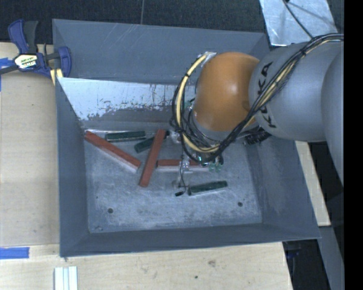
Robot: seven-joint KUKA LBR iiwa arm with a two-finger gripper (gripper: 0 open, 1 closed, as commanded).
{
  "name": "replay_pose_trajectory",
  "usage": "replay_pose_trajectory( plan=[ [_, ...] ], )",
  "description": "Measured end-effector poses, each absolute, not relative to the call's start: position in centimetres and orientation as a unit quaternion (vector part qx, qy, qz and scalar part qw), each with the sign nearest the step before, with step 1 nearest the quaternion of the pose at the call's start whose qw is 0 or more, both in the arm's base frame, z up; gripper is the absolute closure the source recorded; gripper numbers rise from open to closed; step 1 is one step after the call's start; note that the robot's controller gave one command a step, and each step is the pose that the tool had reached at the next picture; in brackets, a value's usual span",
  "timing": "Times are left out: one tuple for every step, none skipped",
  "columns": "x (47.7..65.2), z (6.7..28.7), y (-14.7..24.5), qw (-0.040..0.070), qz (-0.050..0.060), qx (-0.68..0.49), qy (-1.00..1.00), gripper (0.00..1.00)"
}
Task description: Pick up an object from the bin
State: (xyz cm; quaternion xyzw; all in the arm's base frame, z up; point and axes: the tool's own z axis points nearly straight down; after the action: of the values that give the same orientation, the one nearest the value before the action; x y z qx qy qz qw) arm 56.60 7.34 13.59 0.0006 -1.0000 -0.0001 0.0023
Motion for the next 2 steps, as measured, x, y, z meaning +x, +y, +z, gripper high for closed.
replay_pose_trajectory(
  plan=[
    [58.74,6.63,2.93,0.001,0.001,0.036,-0.999,0.0],
    [58.92,7.12,3.27,-0.002,0.0,0.036,-0.999,1.0]
  ],
)
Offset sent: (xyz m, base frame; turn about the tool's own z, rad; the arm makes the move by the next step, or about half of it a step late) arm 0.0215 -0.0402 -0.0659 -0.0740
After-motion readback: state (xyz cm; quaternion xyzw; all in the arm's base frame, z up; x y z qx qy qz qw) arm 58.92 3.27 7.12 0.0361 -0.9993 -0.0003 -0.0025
